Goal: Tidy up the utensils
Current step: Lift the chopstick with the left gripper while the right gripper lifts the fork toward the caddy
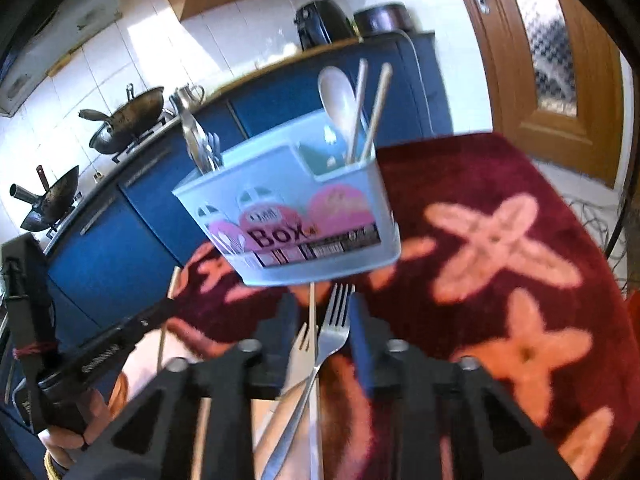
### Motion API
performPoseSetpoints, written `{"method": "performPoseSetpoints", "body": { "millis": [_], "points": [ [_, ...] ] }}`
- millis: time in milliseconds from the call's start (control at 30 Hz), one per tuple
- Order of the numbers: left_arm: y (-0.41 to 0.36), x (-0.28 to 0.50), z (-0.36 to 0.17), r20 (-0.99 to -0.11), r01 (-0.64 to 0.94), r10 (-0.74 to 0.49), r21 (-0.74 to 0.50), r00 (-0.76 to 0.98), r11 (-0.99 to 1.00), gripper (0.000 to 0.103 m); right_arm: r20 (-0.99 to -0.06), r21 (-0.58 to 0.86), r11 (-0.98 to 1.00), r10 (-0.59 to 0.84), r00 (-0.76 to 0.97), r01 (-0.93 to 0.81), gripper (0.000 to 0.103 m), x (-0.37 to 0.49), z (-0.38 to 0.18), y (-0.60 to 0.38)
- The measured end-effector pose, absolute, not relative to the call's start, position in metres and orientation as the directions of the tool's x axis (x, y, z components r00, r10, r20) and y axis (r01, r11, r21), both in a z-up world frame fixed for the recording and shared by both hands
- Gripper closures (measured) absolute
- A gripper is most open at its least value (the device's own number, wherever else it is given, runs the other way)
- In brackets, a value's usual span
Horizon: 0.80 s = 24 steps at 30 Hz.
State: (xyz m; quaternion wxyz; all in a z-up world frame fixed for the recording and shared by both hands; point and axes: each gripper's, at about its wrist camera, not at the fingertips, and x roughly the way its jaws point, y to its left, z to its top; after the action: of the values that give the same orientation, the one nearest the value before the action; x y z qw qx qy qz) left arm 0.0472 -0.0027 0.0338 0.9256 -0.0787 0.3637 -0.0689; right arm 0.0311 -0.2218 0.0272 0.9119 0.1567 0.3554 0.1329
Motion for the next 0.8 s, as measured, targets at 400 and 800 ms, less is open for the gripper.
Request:
{"method": "performPoseSetpoints", "body": {
  "millis": [400, 800],
  "points": [
    [-0.005, 0.056, 0.022, -0.681, 0.068, -0.183, -0.192, 0.709, 0.979, 0.099, -0.695, 0.409, 0.906, 0.388, 0.605, -0.112, 0.068, 0.072, -0.014, -0.218],
    [-0.007, 0.064, 0.013, -0.694, 0.071, -0.188, -0.193, 0.696, 0.979, 0.099, -0.669, 0.409, 0.901, 0.405, 0.623, -0.146, 0.097, 0.080, -0.017, -0.214]
  ]
}}
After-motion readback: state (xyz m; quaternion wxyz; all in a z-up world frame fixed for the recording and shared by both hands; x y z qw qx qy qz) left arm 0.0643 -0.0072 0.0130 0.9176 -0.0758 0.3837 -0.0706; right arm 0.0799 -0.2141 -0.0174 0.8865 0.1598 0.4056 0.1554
